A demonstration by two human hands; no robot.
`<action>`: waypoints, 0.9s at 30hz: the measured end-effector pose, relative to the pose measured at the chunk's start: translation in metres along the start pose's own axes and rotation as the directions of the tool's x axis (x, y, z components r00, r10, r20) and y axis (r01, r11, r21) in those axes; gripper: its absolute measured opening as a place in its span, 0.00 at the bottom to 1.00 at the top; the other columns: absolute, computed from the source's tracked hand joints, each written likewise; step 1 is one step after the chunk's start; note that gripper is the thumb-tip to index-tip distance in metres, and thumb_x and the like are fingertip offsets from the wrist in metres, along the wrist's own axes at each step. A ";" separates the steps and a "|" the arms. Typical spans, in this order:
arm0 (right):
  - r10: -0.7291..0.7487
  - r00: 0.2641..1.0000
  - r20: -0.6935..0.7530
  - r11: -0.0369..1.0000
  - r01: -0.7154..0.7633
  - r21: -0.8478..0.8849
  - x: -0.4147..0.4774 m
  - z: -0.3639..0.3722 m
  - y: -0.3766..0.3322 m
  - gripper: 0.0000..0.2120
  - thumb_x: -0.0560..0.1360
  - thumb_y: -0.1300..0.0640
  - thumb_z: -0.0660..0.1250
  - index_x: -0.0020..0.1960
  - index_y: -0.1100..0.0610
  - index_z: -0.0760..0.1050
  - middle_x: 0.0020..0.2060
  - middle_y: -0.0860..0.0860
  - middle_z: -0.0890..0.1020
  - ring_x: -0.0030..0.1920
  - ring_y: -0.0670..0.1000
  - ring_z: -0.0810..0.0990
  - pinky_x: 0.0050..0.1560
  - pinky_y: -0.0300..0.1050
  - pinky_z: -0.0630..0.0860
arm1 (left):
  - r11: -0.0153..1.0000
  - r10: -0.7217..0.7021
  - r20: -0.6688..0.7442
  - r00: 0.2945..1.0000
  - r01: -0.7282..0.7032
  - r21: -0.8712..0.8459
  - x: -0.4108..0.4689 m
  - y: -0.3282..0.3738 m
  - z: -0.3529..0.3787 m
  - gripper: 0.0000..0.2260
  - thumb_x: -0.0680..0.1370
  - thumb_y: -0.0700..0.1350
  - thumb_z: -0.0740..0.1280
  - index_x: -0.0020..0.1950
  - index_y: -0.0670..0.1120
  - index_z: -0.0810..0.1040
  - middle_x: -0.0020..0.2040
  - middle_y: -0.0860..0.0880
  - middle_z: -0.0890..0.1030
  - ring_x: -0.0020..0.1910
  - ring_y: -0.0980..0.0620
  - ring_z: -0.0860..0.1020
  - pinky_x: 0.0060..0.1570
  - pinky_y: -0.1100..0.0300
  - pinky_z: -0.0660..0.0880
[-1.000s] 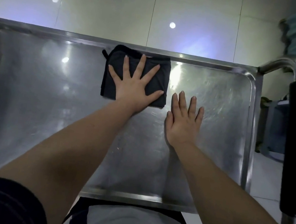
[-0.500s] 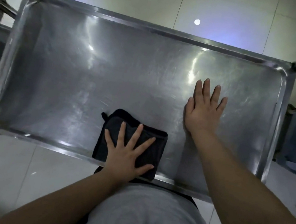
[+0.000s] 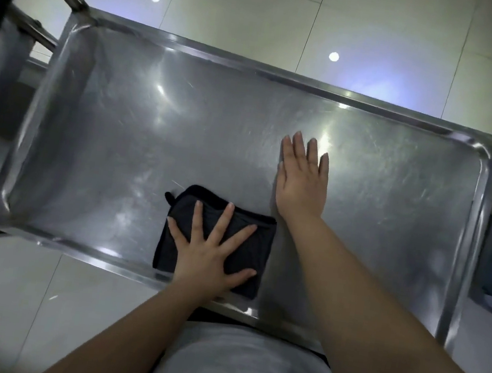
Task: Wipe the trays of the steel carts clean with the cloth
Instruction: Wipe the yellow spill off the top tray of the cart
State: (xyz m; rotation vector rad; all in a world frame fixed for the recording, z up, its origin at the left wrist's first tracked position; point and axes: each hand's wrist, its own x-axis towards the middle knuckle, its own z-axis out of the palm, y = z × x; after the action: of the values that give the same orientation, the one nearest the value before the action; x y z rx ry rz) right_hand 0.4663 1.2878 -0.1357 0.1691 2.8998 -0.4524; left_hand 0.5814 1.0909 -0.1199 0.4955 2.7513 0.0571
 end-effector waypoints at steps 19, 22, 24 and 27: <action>0.034 0.999 0.006 0.991 -0.033 -0.132 0.006 0.004 -0.009 0.28 0.81 0.47 0.47 0.79 0.52 0.54 0.79 0.50 0.55 0.79 0.56 0.50 0.77 0.56 0.42 | 0.999 -0.027 -0.081 0.996 0.029 0.018 0.245 -0.063 -0.079 0.39 0.66 0.81 0.37 0.75 0.70 0.38 0.80 0.55 0.39 0.76 0.33 0.39 0.61 0.22 0.35; 0.036 0.999 0.018 0.990 -0.033 -0.136 0.006 0.004 -0.008 0.28 0.81 0.46 0.46 0.80 0.51 0.51 0.79 0.49 0.52 0.79 0.54 0.47 0.77 0.55 0.39 | 1.000 -0.026 -0.072 0.997 0.026 -0.002 0.221 -0.064 -0.072 0.38 0.67 0.80 0.37 0.75 0.69 0.36 0.80 0.55 0.39 0.76 0.33 0.39 0.62 0.22 0.36; 0.031 0.999 0.019 0.991 -0.029 -0.129 0.007 0.004 -0.007 0.28 0.81 0.45 0.45 0.80 0.51 0.51 0.79 0.49 0.52 0.79 0.54 0.46 0.77 0.55 0.39 | 1.000 0.002 -0.072 0.997 -0.002 -0.003 0.193 -0.067 -0.064 0.38 0.68 0.79 0.38 0.76 0.68 0.38 0.80 0.54 0.41 0.76 0.33 0.40 0.62 0.22 0.39; 0.038 0.999 0.016 0.991 -0.036 -0.130 0.007 0.004 -0.007 0.28 0.82 0.46 0.46 0.80 0.51 0.50 0.79 0.49 0.51 0.79 0.54 0.46 0.77 0.55 0.39 | 0.998 0.063 -0.087 0.994 -0.062 0.012 0.132 -0.072 -0.042 0.38 0.70 0.78 0.42 0.78 0.66 0.44 0.81 0.52 0.43 0.77 0.31 0.42 0.62 0.21 0.44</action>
State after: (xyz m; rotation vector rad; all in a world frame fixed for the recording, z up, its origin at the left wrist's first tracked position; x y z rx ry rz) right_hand 0.4590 1.2808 -0.1396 0.1968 2.8907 -0.2562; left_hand 0.4273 1.0694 -0.1307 0.5949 2.8223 0.0835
